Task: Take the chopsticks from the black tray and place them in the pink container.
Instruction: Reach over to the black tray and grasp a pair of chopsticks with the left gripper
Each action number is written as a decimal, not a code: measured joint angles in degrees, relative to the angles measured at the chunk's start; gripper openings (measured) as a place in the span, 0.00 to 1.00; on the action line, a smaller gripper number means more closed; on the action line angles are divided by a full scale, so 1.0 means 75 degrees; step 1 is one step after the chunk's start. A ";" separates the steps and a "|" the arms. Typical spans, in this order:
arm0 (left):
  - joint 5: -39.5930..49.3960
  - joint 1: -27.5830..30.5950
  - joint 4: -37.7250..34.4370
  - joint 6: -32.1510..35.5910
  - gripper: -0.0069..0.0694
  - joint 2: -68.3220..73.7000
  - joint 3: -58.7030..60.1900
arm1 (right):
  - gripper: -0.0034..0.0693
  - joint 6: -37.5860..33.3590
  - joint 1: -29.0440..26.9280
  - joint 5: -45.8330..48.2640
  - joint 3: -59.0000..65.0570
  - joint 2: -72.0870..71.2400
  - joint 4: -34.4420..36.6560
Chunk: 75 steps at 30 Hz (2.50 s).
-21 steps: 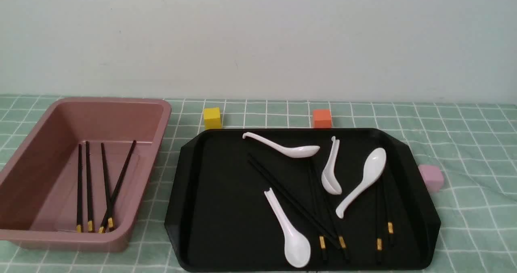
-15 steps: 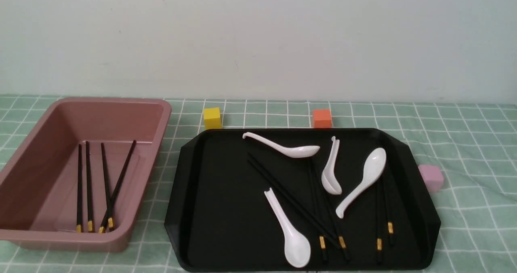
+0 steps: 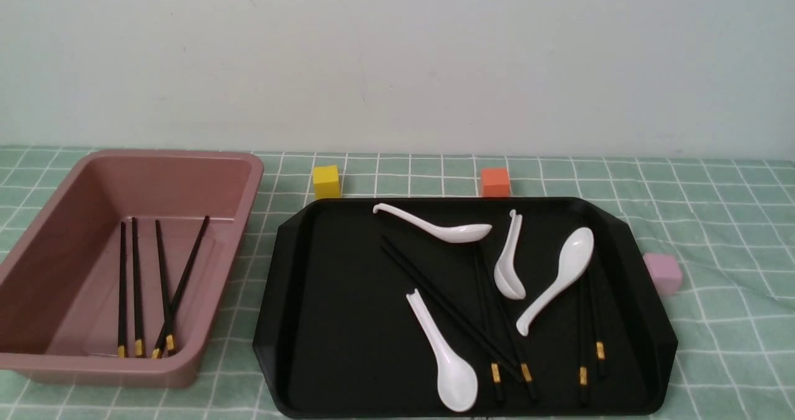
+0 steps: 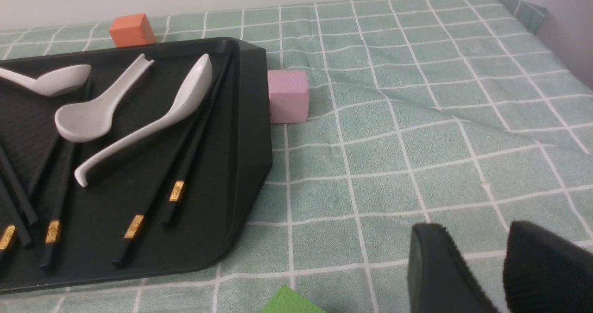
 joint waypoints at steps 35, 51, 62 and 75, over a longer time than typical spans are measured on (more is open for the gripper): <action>-0.0191 0.0000 -0.3529 -0.2563 0.16 0.0000 0.0000 | 0.38 0.0000 0.0000 0.0006 0.0000 0.0000 0.0000; -0.2011 0.0000 -0.7197 -0.4427 0.18 0.0000 0.0000 | 0.38 0.0000 0.0000 0.0006 0.0000 0.0000 0.0000; -0.3114 0.0000 -0.7770 -0.3515 0.07 0.0142 -0.1205 | 0.38 0.0000 0.0000 0.0006 0.0000 0.0000 0.0000; 0.4844 -0.0084 -0.4512 0.0243 0.07 0.8182 -0.6722 | 0.38 0.0000 0.0000 0.0006 0.0000 0.0000 0.0000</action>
